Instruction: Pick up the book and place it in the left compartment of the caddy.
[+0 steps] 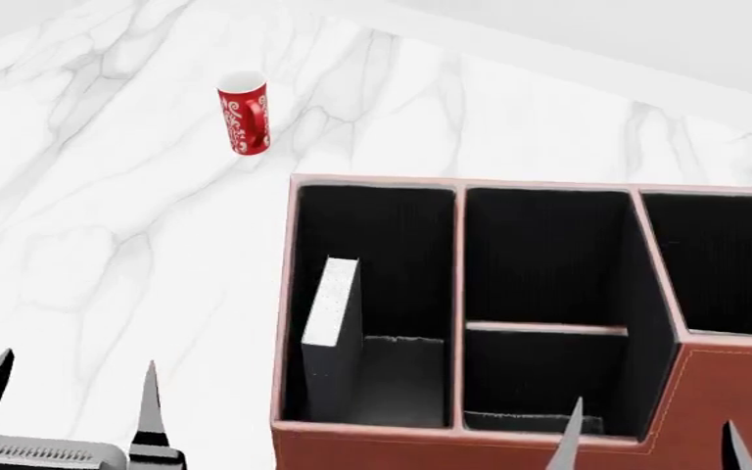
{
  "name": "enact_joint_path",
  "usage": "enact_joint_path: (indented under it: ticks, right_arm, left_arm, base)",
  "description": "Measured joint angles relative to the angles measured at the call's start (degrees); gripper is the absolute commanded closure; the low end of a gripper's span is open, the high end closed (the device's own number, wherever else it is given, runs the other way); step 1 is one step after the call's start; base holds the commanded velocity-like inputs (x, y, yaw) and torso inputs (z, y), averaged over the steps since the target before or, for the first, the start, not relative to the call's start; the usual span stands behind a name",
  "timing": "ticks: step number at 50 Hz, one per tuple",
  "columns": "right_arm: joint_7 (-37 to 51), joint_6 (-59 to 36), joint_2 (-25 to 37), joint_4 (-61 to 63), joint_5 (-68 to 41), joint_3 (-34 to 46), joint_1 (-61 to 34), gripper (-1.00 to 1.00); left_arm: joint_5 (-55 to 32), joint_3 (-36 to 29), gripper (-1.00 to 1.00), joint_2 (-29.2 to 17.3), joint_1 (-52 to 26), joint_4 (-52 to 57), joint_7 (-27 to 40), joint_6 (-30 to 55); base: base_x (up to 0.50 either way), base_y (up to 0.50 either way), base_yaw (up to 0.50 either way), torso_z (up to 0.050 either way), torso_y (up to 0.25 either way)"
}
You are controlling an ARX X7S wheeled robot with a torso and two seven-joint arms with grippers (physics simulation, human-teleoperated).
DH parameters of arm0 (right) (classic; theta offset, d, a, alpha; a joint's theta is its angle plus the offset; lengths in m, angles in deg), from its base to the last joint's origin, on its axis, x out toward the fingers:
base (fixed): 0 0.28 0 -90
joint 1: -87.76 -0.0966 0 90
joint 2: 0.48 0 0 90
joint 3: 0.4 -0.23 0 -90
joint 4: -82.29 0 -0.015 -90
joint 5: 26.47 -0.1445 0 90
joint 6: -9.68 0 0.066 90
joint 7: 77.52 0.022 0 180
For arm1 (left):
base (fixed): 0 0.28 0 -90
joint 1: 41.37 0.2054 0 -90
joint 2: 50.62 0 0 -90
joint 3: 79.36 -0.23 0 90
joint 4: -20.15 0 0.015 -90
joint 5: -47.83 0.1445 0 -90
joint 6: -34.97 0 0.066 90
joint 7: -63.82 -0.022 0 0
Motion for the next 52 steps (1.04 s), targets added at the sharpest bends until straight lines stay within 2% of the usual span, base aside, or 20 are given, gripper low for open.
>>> enact_joint_path:
  ticks: [18, 35, 52]
  right_arm:
    - [0.84, 0.77, 0.4, -0.58, -0.23, -1.45, 0.74, -1.0]
    - [2.17, 1.65, 1.28, 0.12, -1.33, -4.5, 2.71, -1.0]
    - [3.97, 3.69, 2.32, 1.41, -3.32, -10.04, 6.85, -1.0]
  left_arm:
    - [2.06, 2.39, -1.0, -8.22, 8.42, -4.41, 4.07, -10.45]
    - [3.45, 5.99, -1.0, -17.45, 14.48, -4.18, 8.8, -19.7]
    - [6.13, 15.94, -1.0, -24.29, 24.51, -0.94, 11.47, -23.21]
  base:
    - [0.0, 0.0, 0.0, 0.0, 0.0]
    - [0.0, 0.0, 0.0, 0.0, 0.0]
    - [0.0, 0.0, 0.0, 0.0, 0.0]
